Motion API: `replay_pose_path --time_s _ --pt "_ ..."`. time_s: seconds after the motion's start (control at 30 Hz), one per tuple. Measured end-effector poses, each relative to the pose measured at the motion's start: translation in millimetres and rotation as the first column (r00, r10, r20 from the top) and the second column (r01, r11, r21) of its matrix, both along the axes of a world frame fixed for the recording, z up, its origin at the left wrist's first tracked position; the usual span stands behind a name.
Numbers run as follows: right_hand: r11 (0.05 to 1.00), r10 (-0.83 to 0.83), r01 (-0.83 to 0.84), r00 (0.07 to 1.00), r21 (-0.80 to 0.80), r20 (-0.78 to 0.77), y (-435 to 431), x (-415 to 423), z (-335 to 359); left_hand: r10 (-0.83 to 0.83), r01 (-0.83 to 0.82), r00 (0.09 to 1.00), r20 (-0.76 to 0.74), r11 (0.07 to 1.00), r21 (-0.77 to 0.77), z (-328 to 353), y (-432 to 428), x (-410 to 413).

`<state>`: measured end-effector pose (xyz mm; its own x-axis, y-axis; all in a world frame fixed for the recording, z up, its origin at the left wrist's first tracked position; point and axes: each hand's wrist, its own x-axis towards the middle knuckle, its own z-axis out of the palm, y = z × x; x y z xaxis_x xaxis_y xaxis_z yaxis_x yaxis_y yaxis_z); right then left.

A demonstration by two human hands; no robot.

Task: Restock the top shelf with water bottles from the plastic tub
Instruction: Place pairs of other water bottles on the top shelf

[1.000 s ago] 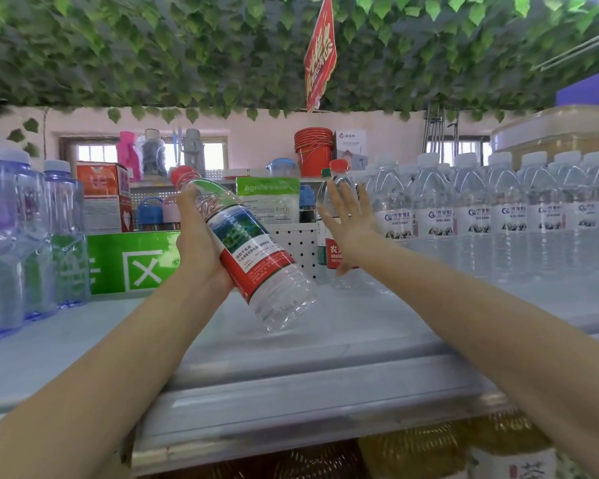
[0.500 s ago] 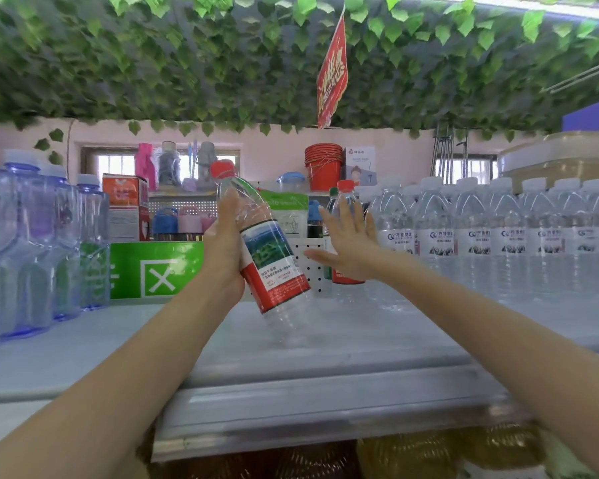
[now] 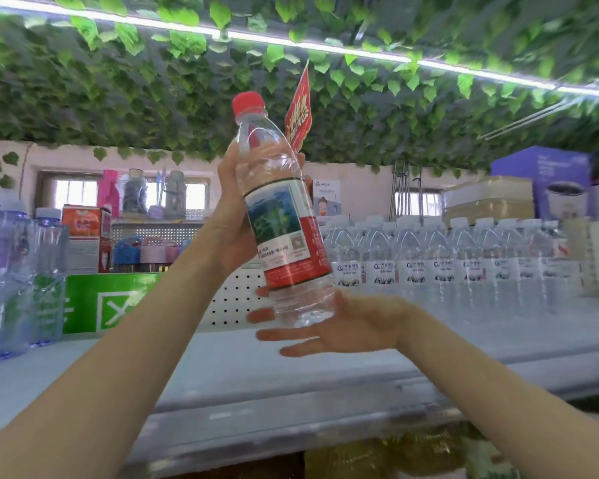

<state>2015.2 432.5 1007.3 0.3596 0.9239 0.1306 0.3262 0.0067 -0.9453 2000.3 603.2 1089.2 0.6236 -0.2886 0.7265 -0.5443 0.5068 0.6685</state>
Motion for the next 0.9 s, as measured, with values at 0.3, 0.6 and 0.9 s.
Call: replay_pose_path --time_s 0.3,0.6,0.9 --pt "0.918 -0.333 0.304 0.94 0.255 0.077 11.0 -36.5 10.8 0.067 -0.063 0.997 -0.033 0.992 0.114 -17.0 -4.3 4.1" --pt "0.429 -0.871 0.8 0.244 0.42 0.426 32.5 -17.6 -8.2 0.632 -0.619 0.772 0.077 0.717 0.321 -24.5 12.0 7.3" --pt "0.53 -0.777 0.78 0.289 0.333 0.559 38.8 -10.9 -8.9 0.627 -0.619 0.778 -0.031 0.774 0.133 -30.1 9.3 13.1"
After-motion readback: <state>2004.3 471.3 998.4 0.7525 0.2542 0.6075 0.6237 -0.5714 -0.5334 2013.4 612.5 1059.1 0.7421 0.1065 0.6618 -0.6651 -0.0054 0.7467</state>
